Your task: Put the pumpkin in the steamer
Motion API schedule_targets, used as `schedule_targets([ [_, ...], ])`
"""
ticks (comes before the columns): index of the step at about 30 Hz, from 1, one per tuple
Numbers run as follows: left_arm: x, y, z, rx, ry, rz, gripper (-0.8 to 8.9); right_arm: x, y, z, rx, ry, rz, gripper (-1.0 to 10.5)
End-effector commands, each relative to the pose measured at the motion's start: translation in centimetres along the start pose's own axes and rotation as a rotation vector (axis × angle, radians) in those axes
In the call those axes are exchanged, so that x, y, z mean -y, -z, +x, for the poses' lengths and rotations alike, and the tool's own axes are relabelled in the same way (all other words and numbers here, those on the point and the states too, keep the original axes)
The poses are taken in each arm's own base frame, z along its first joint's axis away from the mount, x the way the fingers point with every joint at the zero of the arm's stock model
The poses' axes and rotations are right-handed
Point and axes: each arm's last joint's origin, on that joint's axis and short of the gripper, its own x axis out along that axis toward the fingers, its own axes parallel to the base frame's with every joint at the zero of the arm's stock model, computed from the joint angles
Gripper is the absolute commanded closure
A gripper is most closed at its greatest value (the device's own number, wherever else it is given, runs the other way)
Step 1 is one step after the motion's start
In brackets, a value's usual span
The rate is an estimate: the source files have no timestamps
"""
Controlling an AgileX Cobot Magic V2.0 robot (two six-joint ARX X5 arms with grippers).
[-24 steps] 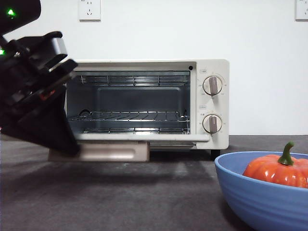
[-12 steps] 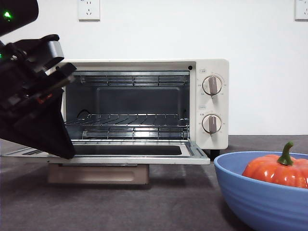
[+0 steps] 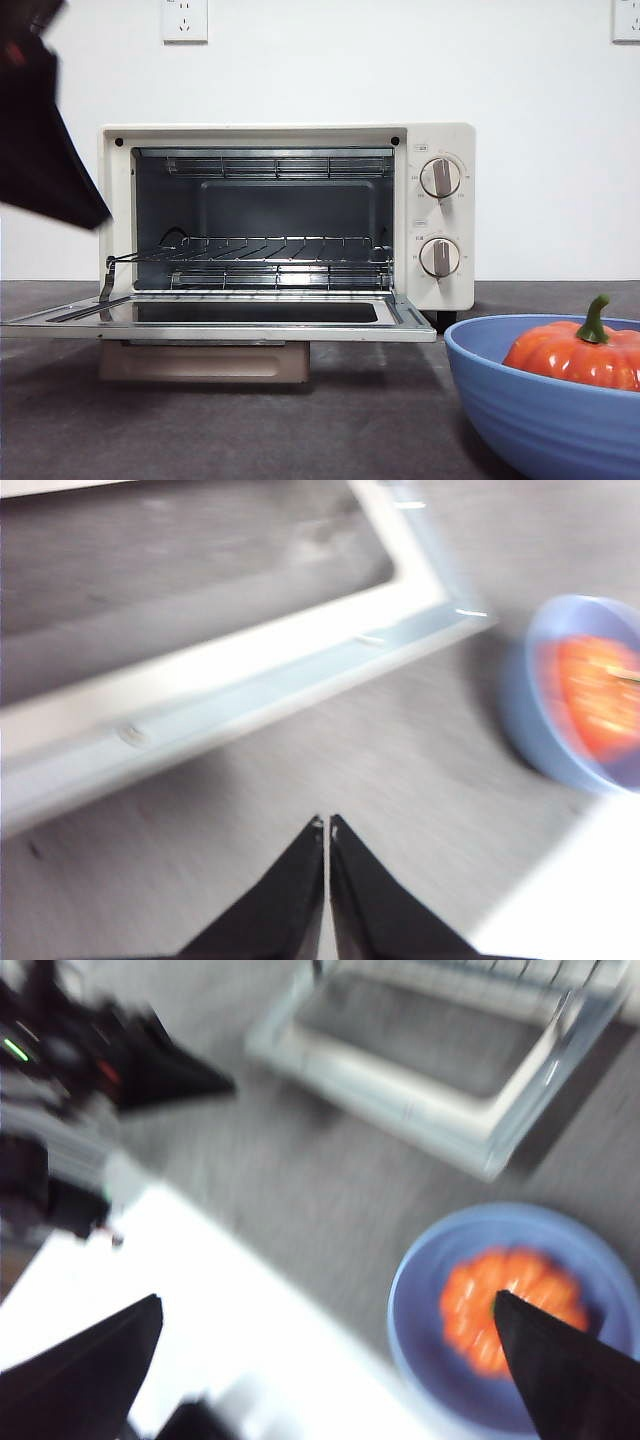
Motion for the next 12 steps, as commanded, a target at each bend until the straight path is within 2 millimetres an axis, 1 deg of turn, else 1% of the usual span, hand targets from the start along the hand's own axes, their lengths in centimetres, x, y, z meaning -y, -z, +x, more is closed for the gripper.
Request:
schedule_targets([
  [1, 0.9, -0.3, -2.1, 0.019, 0.018, 0.009, 7.97, -0.1, -0.3, 1.0, -0.089, 0.002, 0.034, 4.0],
  [3, 1.4, -0.3, -3.7, 0.049, 0.025, 0.028, 7.97, 0.0, -0.3, 1.9, -0.154, 0.028, 0.046, 4.0],
  [7, 2.5, -0.7, -6.7, 0.121, 0.041, 0.075, 7.97, -0.1, -0.6, 3.5, -0.231, 0.051, 0.058, 4.0],
  [12, 3.8, -0.9, -10.5, 0.160, 0.032, 0.203, 7.97, -0.1, -1.0, 5.9, -0.323, 0.091, 0.082, 4.0],
])
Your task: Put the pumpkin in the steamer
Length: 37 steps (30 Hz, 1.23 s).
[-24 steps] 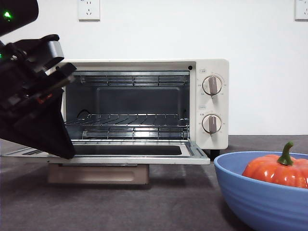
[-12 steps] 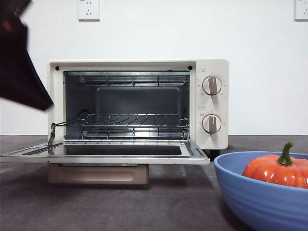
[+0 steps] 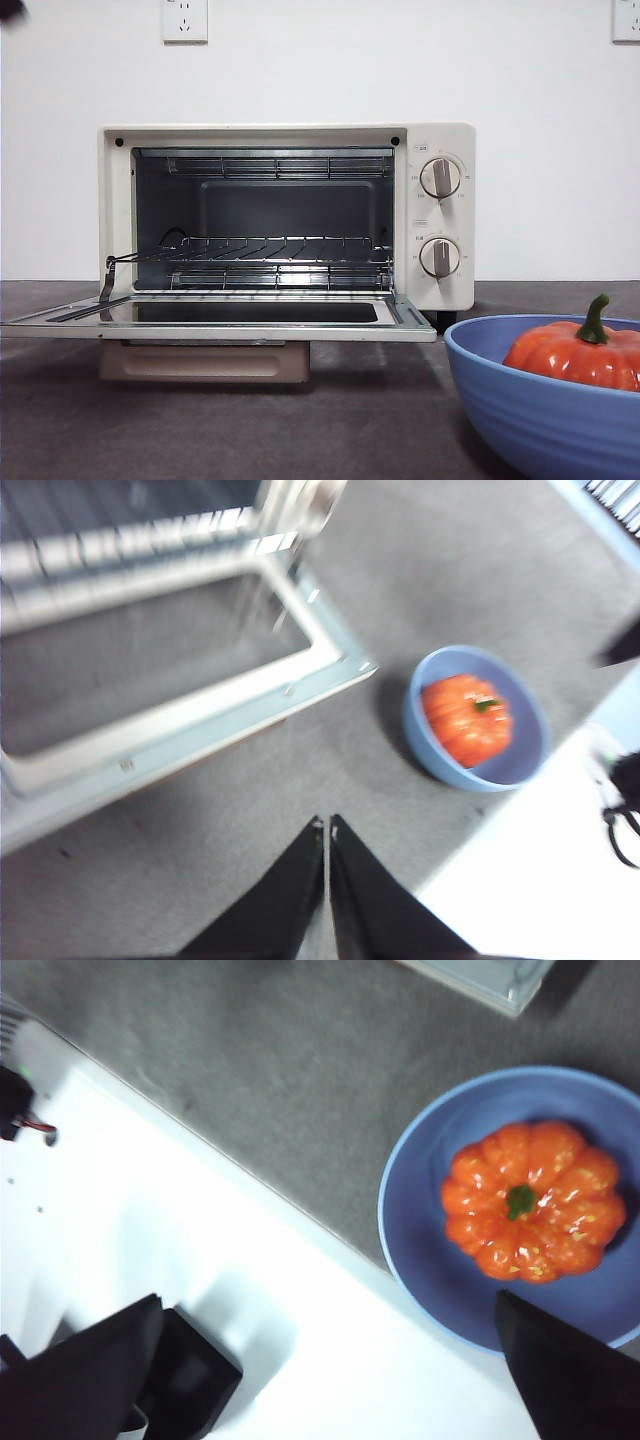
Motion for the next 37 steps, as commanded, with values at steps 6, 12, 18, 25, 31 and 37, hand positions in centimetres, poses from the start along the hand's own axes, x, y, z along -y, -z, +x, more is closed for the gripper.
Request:
schedule_targets([
  [6, 1.9, -2.1, -4.5, 0.069, 0.011, 0.177, 7.97, -1.1, -1.7, 3.9, -0.131, 0.042, -0.001, 4.0],
  [12, 2.4, -2.8, -5.7, 0.112, 0.015, 0.191, 7.95, -1.3, -2.8, 7.5, -0.195, 0.128, -0.008, 4.0],
  [18, 2.4, -2.6, -5.7, 0.089, 0.013, 0.184, 7.95, -0.9, -3.3, 10.3, -0.274, 0.202, 0.005, 4.0],
  [25, 2.4, -2.5, -5.7, 0.079, 0.012, 0.181, 7.95, -1.1, -3.4, 12.3, -0.324, 0.214, -0.003, 4.0],
  [31, 2.4, -2.5, -5.7, 0.080, 0.012, 0.181, 7.95, -1.6, -3.2, 13.1, -0.310, 0.248, -0.027, 4.0],
  [37, 2.4, -2.5, -5.7, 0.080, 0.012, 0.181, 7.95, -2.0, -3.0, 13.2, -0.298, 0.256, -0.024, 4.0],
])
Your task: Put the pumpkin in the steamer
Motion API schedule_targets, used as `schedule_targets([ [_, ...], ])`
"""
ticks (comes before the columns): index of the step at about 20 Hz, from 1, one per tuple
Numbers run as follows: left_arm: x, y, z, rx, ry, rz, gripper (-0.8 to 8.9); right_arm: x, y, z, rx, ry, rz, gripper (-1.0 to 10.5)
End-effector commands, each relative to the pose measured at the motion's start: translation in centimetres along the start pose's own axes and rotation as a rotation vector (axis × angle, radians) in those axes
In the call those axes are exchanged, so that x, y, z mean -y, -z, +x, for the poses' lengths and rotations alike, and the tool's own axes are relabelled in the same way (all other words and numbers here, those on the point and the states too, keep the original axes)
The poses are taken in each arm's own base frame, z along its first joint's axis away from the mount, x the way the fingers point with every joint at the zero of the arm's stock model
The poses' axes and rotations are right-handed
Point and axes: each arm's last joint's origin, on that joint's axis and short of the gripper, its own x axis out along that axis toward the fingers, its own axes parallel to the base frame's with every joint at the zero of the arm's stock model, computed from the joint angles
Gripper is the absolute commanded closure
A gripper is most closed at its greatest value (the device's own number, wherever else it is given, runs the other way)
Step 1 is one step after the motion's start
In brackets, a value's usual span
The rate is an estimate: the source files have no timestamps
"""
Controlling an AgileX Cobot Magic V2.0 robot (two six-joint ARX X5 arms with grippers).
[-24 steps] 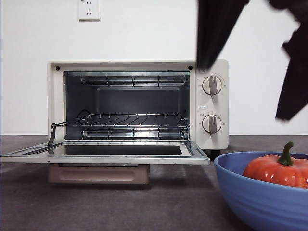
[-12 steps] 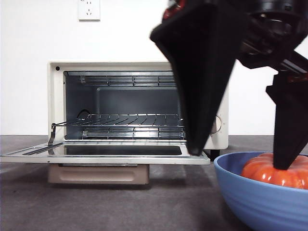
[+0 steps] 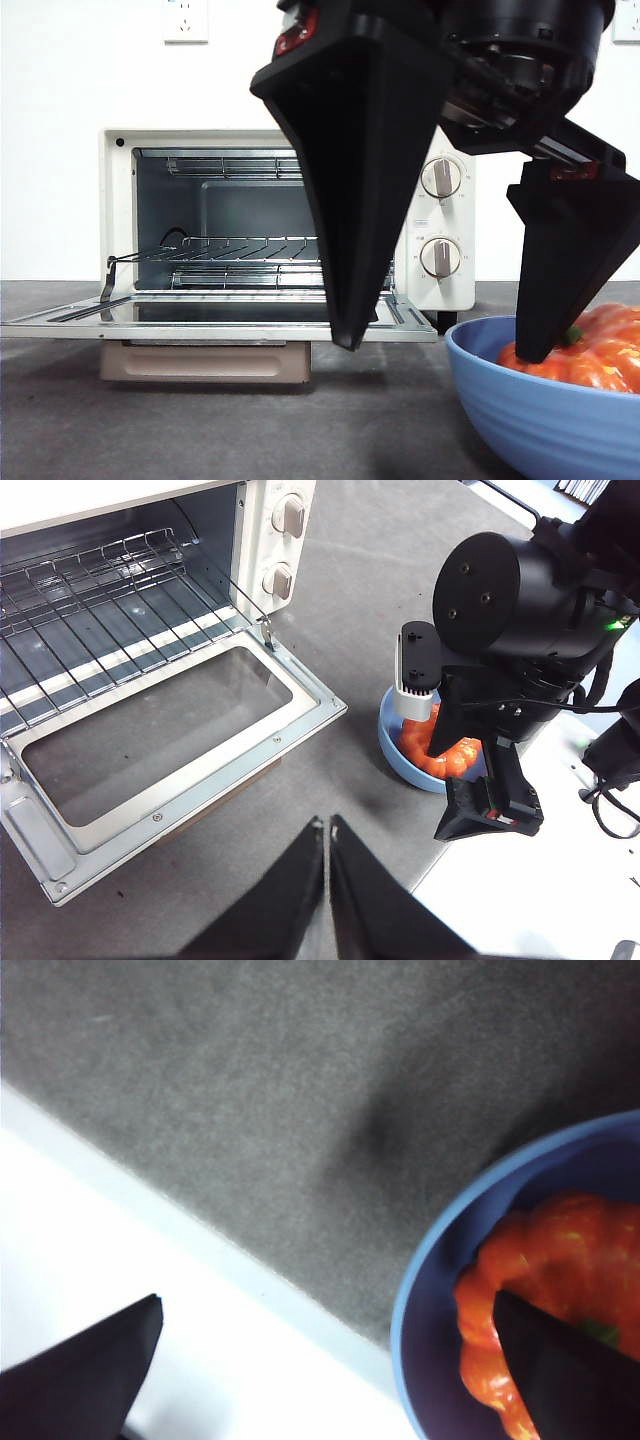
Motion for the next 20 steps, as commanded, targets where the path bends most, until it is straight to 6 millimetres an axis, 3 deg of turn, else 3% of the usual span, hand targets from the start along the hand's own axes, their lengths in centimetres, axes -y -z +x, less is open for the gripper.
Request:
schedule_targets([
  [1, 0.2, -0.5, -0.3, 0.019, 0.005, 0.023, 7.95, -0.3, 0.2, 0.9, -0.037, 0.023, 0.012, 4.0],
  [14, 0.2, -0.5, -0.3, 0.019, 0.005, 0.024, 7.95, -1.5, 0.5, 0.5, -0.046, -0.002, 0.003, 4.1],
  [20, 0.2, -0.5, -0.3, 0.019, 0.005, 0.024, 7.95, -1.2, 0.5, 0.6, -0.021, 0.082, 0.000, 5.2],
])
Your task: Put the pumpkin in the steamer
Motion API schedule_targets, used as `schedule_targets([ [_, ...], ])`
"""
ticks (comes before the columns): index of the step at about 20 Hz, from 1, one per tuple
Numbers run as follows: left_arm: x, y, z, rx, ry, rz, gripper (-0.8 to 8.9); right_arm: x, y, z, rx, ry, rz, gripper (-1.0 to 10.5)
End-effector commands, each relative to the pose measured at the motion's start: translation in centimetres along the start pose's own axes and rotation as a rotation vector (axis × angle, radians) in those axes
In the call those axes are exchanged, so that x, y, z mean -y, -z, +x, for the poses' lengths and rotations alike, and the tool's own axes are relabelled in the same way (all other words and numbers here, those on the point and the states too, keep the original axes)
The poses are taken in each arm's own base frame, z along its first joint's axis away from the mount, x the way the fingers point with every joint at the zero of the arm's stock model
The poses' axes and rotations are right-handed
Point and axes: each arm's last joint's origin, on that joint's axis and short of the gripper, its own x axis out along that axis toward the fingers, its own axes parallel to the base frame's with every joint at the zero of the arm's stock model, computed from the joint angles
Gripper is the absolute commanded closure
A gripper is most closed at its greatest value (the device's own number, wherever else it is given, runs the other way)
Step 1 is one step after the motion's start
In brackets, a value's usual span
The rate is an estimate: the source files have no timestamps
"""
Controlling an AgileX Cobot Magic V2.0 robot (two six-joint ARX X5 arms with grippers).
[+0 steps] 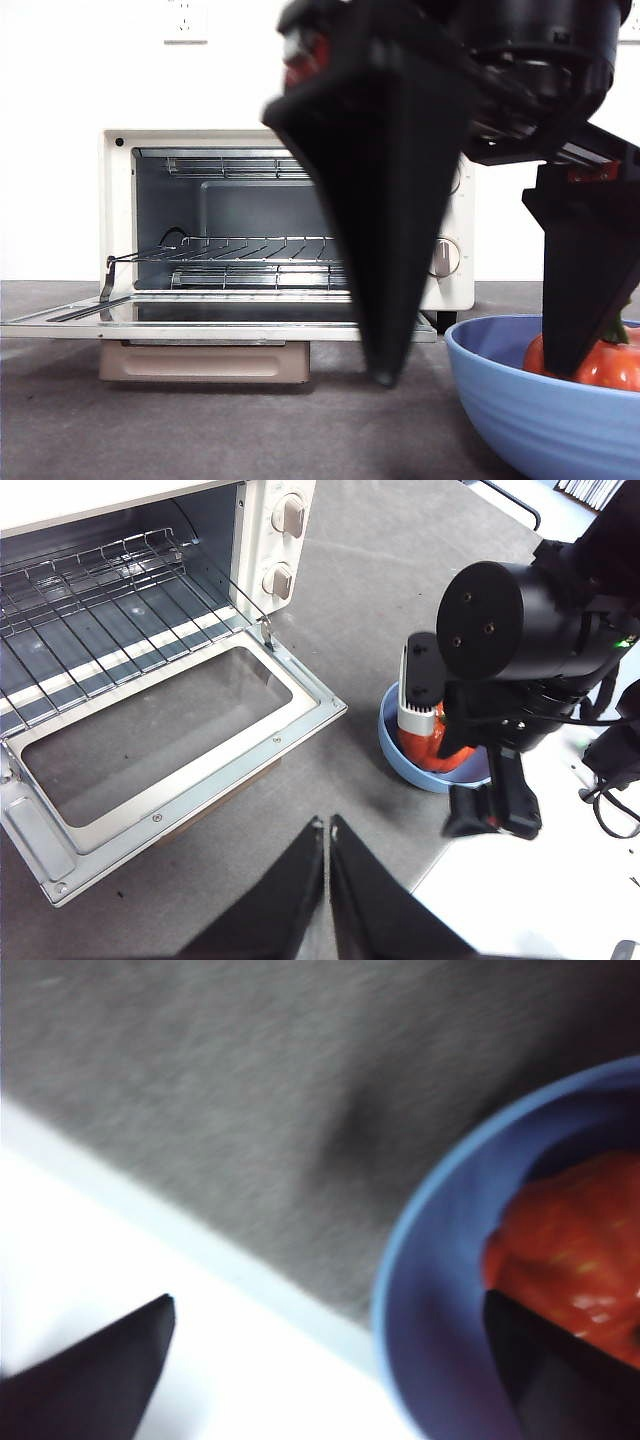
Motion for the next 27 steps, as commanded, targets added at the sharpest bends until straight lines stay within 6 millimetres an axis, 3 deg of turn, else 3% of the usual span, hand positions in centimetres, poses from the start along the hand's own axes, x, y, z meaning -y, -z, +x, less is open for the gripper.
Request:
schedule_targets([
  [1, 0.2, -0.5, -0.3, 0.019, 0.005, 0.024, 7.95, -0.5, -0.3, 0.1, 0.006, 0.016, -0.005, 5.2],
  [12, 0.2, -0.5, -0.3, 0.019, 0.005, 0.024, 7.95, -0.6, -1.0, 2.0, -0.030, 0.058, -0.028, 6.0],
  [17, 0.2, -0.5, -0.3, 0.017, 0.006, 0.023, 7.95, -0.5, -1.1, 2.5, -0.024, 0.123, -0.037, 8.3],
  [20, 0.2, -0.4, -0.3, 0.011, 0.005, 0.021, 7.95, -0.4, -1.3, 2.7, -0.021, 0.129, -0.050, 8.6],
  [22, 0.2, -0.4, -0.3, 0.011, 0.005, 0.022, 7.95, -0.4, -1.3, 2.7, -0.016, 0.140, -0.051, 9.4],
  [27, 0.2, -0.3, -0.3, 0.002, 0.005, 0.018, 7.95, -0.6, -1.1, 2.4, -0.004, 0.160, -0.092, 9.4],
])
